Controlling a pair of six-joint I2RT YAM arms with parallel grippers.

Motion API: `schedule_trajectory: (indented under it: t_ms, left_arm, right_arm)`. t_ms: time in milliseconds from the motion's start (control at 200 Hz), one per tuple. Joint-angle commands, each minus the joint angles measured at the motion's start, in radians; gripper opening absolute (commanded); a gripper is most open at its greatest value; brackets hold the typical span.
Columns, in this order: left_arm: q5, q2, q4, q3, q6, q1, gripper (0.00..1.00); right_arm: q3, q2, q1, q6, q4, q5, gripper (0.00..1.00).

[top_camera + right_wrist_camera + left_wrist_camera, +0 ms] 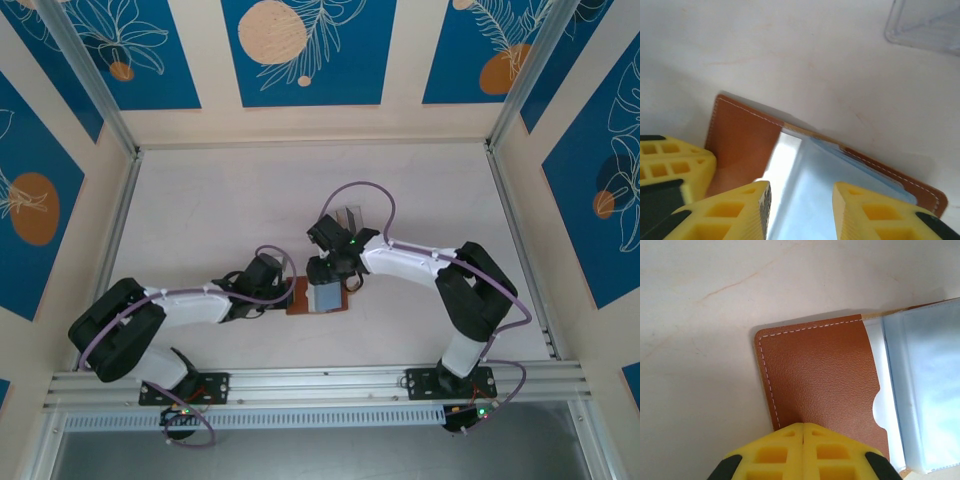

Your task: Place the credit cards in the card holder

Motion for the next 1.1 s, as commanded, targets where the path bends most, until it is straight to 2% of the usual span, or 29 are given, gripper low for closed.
schedule_trajectory:
  t_ms: [0,185,295,535,750,955,1095]
  left_arm:
    - [-0.030,0.053,-0.055,-0.037,-0.011,-0.017,0.04]
    - [-0.031,0.053,-0.053,-0.040,-0.014,-0.018,0.04]
    - [-0.034,0.049,-0.056,-0.045,-0.014,-0.020,0.04]
    - [-0.036,0.049,-0.053,-0.050,-0.015,-0.023,0.03]
    - [-0.036,0.048,-0.046,-0.057,-0.021,-0.026,0.03]
    - [-0.038,0.044,-0.048,-0.055,-0.018,-0.026,0.03]
    - [-0.039,0.053,-0.046,-0.050,-0.014,-0.030,0.03]
  right_arm:
    - [0.008,0.021,0.017,-0.028,-0.056,0.059,0.39]
    - [0.006,0.064,0.040,-0.011,-0.091,0.148,0.40]
    - [-0.017,0.071,0.052,0.012,-0.090,0.199,0.46]
    - [-0.038,0.083,0.053,0.031,-0.081,0.244,0.52]
    - [-0.029,0.106,0.049,0.028,-0.084,0.262,0.53]
    - [-0.052,0.122,0.059,0.052,-0.069,0.235,0.48]
    - [-0.079,0.106,0.062,0.069,-0.048,0.211,0.38]
